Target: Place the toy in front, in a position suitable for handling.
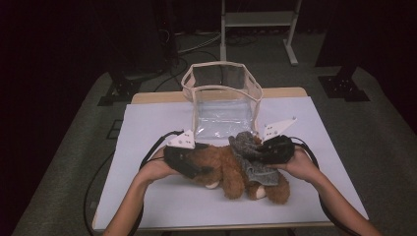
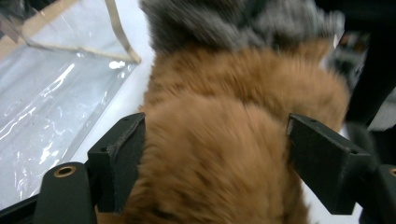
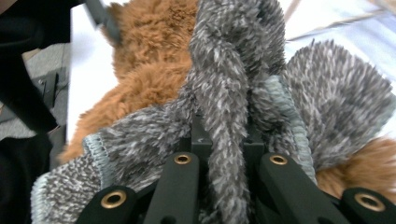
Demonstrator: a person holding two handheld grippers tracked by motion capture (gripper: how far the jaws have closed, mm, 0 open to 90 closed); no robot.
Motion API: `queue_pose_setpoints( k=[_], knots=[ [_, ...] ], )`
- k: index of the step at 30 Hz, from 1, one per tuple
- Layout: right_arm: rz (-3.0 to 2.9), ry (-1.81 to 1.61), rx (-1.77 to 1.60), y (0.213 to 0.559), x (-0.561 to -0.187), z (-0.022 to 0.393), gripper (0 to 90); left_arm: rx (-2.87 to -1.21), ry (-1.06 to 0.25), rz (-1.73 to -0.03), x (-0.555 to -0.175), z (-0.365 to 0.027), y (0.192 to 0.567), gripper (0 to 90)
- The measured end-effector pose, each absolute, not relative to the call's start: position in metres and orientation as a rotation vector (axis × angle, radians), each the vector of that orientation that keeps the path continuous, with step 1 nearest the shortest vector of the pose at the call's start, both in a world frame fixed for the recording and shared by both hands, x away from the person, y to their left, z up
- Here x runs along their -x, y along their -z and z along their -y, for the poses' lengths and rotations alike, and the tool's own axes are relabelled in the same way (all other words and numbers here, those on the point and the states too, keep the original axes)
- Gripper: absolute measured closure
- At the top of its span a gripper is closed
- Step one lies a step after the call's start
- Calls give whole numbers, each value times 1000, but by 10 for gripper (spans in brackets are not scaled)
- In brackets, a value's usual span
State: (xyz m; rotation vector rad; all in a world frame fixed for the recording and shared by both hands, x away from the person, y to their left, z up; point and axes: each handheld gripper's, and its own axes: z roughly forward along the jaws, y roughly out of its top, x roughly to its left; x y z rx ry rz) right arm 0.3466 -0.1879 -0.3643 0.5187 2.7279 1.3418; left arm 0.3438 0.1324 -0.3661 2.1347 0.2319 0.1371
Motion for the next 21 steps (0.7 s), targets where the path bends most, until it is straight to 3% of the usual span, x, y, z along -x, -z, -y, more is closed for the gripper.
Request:
queue_pose_setpoints(
  k=[9, 16, 21],
  knots=[
    [-2752, -1206, -333, 351, -317, 172, 811, -2220, -171, -207, -324, -129, 379, 372],
    [-2744, -1183, -257, 336, -325, 152, 808, -2250, -197, -164, -311, -132, 380, 389],
    [-2756, -1118, -298, 337, -317, 183, 808, -2237, -197, -160, -305, -136, 381, 391]
  ],
)
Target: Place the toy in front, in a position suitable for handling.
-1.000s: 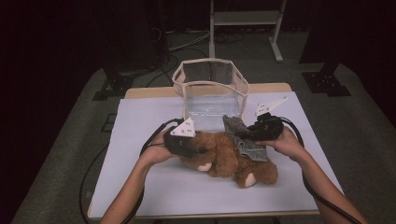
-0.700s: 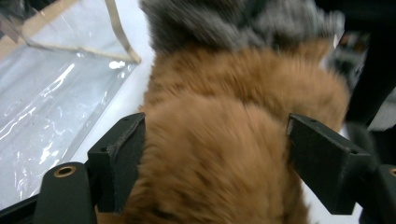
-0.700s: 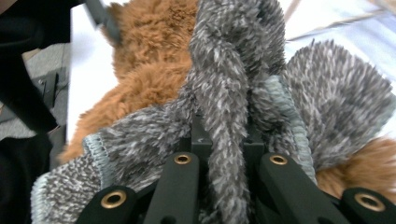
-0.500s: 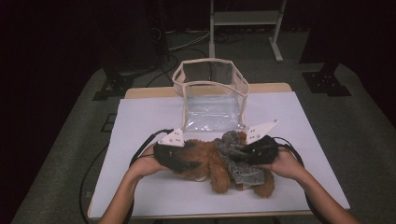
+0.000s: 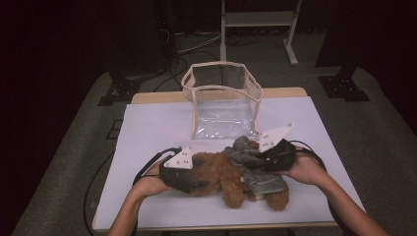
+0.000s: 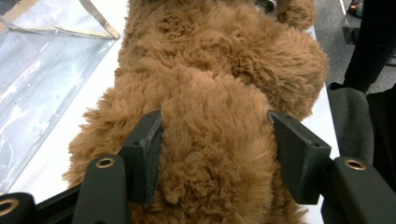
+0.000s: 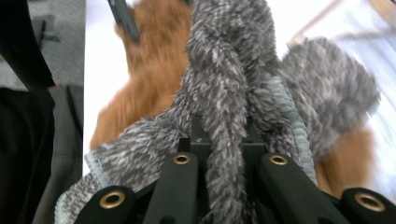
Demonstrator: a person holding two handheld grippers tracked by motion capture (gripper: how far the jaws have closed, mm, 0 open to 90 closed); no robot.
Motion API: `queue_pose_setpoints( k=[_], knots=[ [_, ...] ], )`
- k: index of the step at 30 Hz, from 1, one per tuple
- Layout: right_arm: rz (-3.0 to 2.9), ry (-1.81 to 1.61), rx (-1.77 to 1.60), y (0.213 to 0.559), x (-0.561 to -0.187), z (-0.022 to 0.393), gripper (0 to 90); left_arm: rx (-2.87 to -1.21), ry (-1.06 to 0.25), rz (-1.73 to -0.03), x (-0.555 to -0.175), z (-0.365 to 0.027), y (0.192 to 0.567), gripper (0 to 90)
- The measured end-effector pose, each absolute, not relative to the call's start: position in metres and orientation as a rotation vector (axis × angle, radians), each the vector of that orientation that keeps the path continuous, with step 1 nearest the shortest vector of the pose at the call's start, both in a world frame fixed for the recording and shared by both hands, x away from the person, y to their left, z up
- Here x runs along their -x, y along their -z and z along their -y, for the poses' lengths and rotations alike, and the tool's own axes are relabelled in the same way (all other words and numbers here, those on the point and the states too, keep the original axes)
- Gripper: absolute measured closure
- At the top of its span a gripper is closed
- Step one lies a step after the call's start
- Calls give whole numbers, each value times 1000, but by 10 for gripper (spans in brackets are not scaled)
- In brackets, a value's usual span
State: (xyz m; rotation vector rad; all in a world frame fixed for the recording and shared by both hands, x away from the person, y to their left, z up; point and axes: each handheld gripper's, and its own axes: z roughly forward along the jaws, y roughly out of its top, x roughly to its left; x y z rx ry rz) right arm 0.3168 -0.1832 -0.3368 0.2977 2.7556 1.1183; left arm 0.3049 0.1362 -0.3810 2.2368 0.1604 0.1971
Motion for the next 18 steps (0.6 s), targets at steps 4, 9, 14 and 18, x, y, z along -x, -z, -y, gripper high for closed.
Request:
queue_pose_setpoints(
  k=[4, 9, 14, 18],
  knots=[
    [-2738, -1110, -393, 340, -311, 216, 807, -2246, -210, -154, -301, -134, 380, 388],
    [-2701, -1191, -363, 335, -310, 208, 807, -2260, -209, -147, -298, -132, 379, 388],
    [-2690, -1222, -342, 332, -322, 187, 808, -2267, -201, -144, -297, -137, 377, 390],
    [-2740, -1220, -348, 348, -319, 184, 810, -2225, -196, -157, -301, -140, 370, 377]
  ],
)
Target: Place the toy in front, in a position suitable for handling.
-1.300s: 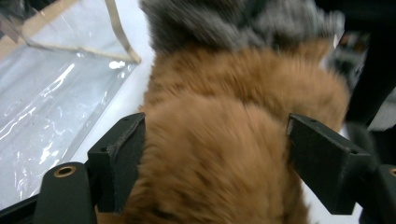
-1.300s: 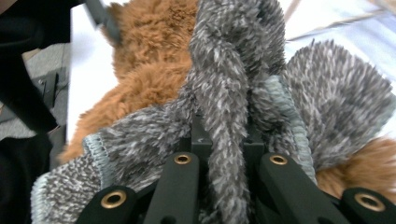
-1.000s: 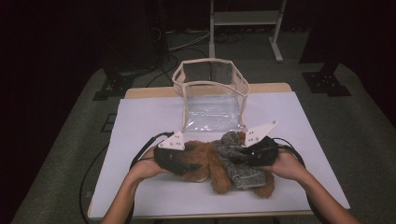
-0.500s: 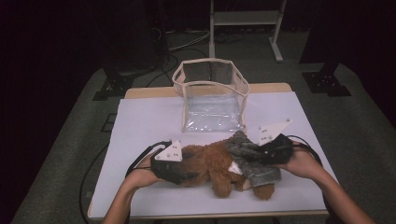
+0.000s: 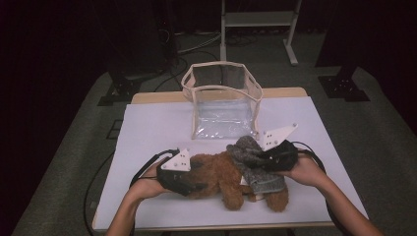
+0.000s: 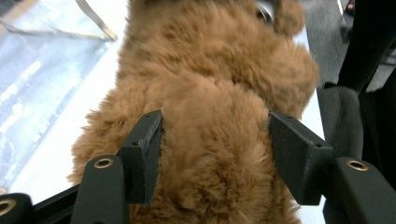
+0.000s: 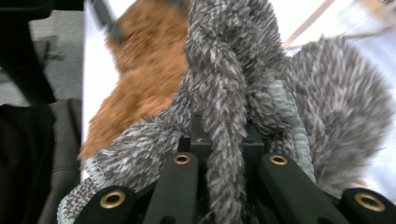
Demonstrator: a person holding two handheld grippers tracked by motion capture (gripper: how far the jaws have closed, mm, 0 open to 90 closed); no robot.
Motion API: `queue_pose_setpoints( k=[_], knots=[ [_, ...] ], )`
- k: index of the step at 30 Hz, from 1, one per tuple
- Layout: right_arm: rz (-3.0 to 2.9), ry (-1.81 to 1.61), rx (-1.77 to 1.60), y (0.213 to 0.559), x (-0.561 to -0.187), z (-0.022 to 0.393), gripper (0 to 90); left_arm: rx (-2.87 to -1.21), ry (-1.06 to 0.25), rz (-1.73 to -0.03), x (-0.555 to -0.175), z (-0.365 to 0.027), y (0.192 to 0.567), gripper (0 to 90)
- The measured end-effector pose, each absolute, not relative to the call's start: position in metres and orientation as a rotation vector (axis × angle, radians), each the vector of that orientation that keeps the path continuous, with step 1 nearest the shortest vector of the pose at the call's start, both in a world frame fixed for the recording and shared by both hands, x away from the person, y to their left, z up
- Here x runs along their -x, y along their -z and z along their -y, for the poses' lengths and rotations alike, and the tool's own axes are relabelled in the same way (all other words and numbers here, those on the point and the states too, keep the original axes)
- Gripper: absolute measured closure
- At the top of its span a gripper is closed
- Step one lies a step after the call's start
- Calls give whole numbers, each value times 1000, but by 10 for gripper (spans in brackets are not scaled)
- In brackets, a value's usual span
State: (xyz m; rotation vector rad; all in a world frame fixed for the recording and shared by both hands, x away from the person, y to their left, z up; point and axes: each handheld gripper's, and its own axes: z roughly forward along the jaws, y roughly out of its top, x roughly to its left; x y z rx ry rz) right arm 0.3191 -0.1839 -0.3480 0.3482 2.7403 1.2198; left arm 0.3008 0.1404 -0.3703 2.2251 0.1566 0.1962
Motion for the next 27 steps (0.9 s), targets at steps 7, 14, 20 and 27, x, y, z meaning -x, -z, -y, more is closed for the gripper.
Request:
queue_pose_setpoints(
  k=[7, 14, 20, 27],
  knots=[
    [-2795, -1169, -312, 364, -301, 190, 811, -2240, -208, -239, -317, -137, 363, 413],
    [-2774, -1185, -276, 344, -303, 178, 809, -2247, -146, -229, -315, -132, 373, 429],
    [-2763, -1153, -216, 337, -319, 140, 808, -2270, -165, -211, -309, -131, 373, 430],
    [-2766, -1170, -303, 340, -323, 175, 808, -2255, -169, -206, -306, -132, 374, 430]
  ],
)
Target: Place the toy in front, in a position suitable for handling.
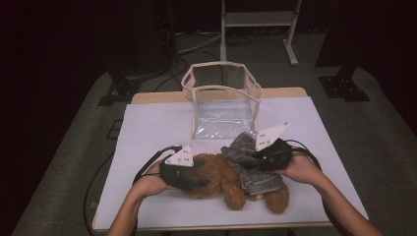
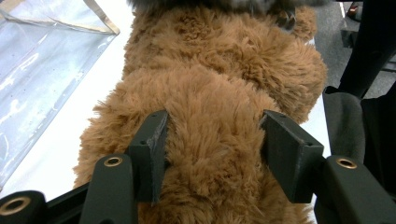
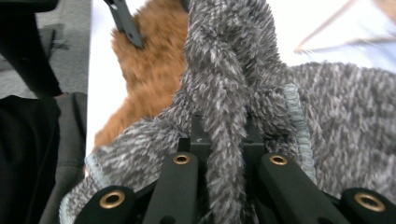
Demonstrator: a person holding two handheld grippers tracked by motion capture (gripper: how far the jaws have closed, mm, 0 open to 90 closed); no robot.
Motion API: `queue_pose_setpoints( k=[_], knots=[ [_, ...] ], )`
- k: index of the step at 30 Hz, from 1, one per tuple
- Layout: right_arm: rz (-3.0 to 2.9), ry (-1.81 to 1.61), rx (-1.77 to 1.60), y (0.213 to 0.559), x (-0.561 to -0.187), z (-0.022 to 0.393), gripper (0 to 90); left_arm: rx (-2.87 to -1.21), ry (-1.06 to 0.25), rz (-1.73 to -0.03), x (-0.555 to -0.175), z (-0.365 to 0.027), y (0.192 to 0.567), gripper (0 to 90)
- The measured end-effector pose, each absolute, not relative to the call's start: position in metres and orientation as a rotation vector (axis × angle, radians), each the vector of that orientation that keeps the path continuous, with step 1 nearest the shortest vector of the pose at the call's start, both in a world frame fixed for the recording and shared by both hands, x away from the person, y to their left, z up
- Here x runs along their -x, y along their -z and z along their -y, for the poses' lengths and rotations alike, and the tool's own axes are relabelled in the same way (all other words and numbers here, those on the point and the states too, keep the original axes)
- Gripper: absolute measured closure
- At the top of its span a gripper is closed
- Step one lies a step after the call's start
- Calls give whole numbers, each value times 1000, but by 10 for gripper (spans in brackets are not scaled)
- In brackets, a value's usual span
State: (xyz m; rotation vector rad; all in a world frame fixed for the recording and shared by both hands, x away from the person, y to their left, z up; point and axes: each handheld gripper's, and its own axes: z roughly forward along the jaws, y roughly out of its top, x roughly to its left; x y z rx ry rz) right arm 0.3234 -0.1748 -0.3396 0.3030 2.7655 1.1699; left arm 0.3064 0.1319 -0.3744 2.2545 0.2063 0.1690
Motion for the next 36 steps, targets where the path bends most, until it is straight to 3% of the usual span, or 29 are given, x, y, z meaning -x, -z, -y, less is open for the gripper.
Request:
queue_pose_setpoints(
  k=[4, 12, 19, 24, 31, 36],
  knots=[
    [-2761, -1207, -379, 345, -324, 197, 809, -2249, -168, -201, -306, -131, 372, 424],
    [-2777, -1240, -366, 360, -311, 197, 812, -2227, -207, -213, -315, -129, 354, 423],
    [-2779, -1236, -348, 358, -301, 201, 810, -2260, -153, -205, -313, -121, 368, 442],
    [-2738, -1223, -292, 341, -302, 182, 811, -2248, -159, -219, -310, -124, 371, 455],
    [-2755, -1202, -187, 347, -303, 131, 810, -2244, -166, -206, -304, -124, 373, 454],
    [-2751, -1212, -203, 348, -302, 142, 810, -2228, -159, -209, -303, -128, 375, 458]
  ],
)
